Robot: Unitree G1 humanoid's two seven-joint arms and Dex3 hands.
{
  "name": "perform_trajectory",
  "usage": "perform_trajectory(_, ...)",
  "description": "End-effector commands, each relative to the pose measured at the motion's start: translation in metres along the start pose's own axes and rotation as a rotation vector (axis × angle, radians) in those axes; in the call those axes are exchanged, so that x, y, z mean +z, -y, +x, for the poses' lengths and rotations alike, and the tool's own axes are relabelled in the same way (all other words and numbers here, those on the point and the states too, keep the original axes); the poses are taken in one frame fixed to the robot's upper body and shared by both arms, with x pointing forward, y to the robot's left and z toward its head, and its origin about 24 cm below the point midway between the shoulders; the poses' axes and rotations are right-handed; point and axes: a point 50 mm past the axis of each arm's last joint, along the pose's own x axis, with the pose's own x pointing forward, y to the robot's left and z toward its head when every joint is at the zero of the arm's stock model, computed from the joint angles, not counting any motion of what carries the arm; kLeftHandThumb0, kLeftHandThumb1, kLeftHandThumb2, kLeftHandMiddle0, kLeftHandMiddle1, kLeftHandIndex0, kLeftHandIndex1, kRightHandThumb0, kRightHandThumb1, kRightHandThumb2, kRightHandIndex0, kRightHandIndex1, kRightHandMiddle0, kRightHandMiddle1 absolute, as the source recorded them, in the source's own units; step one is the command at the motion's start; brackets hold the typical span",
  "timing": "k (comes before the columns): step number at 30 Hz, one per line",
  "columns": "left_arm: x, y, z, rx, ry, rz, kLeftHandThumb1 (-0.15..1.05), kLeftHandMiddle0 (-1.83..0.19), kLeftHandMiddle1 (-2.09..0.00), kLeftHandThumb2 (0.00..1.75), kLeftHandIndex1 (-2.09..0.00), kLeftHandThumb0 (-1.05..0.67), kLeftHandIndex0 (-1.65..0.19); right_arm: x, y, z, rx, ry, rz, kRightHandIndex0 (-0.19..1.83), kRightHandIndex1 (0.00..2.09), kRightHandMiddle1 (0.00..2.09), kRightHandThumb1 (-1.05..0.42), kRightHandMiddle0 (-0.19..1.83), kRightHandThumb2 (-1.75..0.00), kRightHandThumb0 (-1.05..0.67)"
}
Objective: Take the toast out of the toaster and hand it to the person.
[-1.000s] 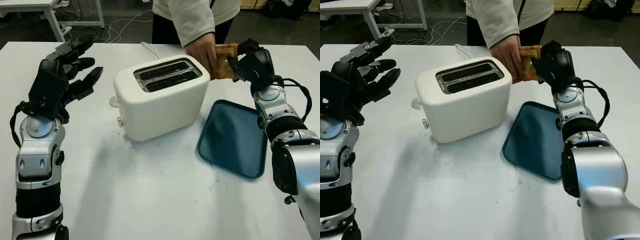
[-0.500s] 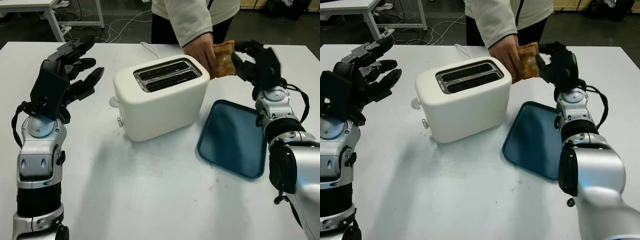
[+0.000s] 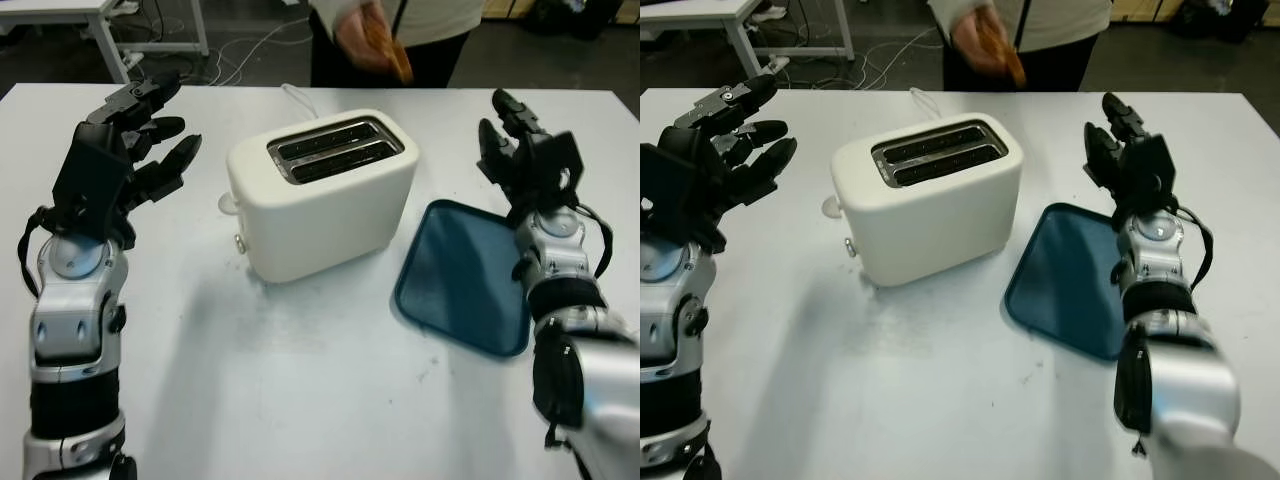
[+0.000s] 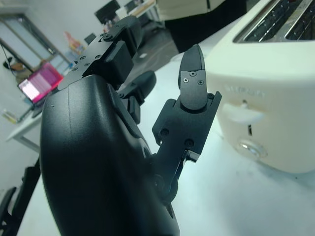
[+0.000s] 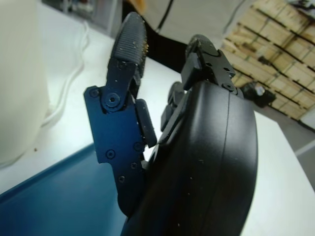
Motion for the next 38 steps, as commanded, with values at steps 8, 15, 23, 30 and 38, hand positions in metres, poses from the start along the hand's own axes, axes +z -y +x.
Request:
perform_trajectory(8,-0.016,-0.005,-0.054,0.098,-0.040,-0.120,0.88,-0.17,-0.79,0.22,-0.04,-0.31,-0.50,-0.005,-0.037,-0.075,0.151,0.074,0.127,0.24,0.05,0.02,-0.92,0.24,-0.63,-0.70)
perform_trajectory(15,-0.034,0.021,-0.088,0.096,-0.128,-0.246,0.92,-0.24,-0.62,0.24,-0.02,-0.28,-0.48,0.001,-0.065,-0.120,0.193,-0.005,0.427,0.11,0.00,0.00,-0.92,0.11,-0.69,-0.63)
perform_trajectory(23,-0.040,0.031,-0.095,0.088,-0.153,-0.229,0.92,-0.23,-0.58,0.31,0.00,-0.35,-0.45,-0.023,-0.079,-0.137,0.199,-0.129,0.460,0.11,0.01,0.02,-0.92,0.10,-0.71,-0.61)
perform_trajectory(30,-0.046,0.042,-0.098,0.072,-0.207,-0.240,0.92,-0.21,-0.54,0.36,-0.01,-0.46,-0.41,-0.032,-0.085,-0.135,0.195,-0.170,0.470,0.11,0.01,0.01,-0.92,0.11,-0.71,-0.59)
perform_trajectory(38,-0.048,0.053,-0.095,0.118,-0.210,-0.400,0.92,-0.19,-0.49,0.31,-0.02,-0.40,-0.41,-0.034,-0.088,-0.135,0.182,-0.185,0.446,0.11,0.01,0.00,-0.92,0.10,-0.68,-0.61)
